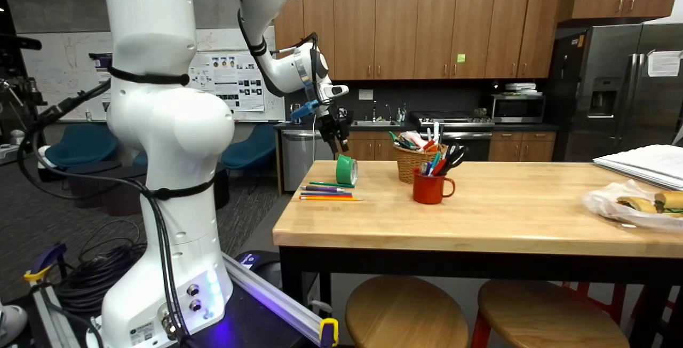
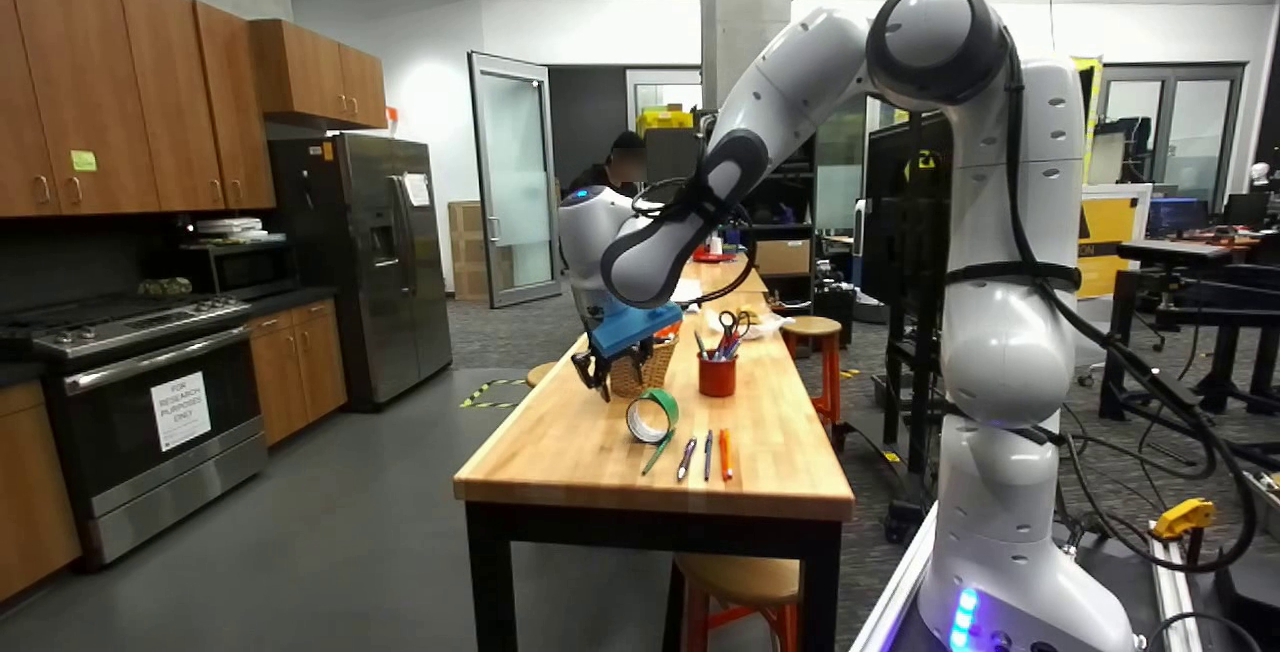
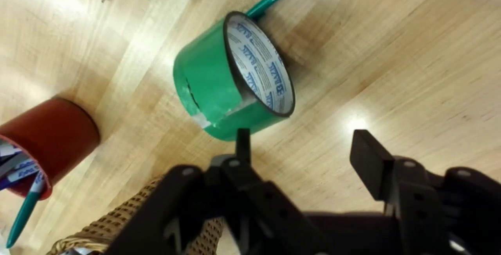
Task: Place the green masking tape upright.
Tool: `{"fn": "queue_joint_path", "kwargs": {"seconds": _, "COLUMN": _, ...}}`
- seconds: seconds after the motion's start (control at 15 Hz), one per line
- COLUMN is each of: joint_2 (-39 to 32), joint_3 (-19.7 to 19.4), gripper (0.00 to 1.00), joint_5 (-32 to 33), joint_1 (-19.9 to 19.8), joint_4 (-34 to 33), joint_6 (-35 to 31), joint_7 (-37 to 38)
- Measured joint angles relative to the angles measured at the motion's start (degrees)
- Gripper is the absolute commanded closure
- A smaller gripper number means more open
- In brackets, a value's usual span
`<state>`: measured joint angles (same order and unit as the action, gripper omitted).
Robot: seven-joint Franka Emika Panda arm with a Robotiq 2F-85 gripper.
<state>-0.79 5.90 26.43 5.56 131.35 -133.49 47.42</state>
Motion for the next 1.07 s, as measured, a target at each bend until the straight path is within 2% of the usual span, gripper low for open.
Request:
{"fn": "queue_joint_path", "kwargs": {"seconds": 0.33, "joint_2": 5.3, "joint_3": -1.1, "gripper": 1.00, "joint_5": -8.0, "joint_1": -0.8, "joint_4": 4.3, "joint_6": 0.5, "joint_7": -10.4}}
{"fn": "queue_joint_path", "kwargs": {"seconds": 0.67, "joint_2": 11.5, "joint_3": -1.4, "gripper": 1.00, "joint_5": -14.5, "joint_1": -1.6, "joint_4": 6.8, "joint_6": 5.0, "joint_7": -19.1}}
{"fn": "queue_joint_path", "kwargs": {"seconds": 1.07, "joint_2": 15.4, "joint_3": -2.0, "gripper": 1.00, "joint_5": -15.4, "joint_1": -3.8, "joint_4": 8.8, "joint_6": 9.3, "joint_7": -24.4}}
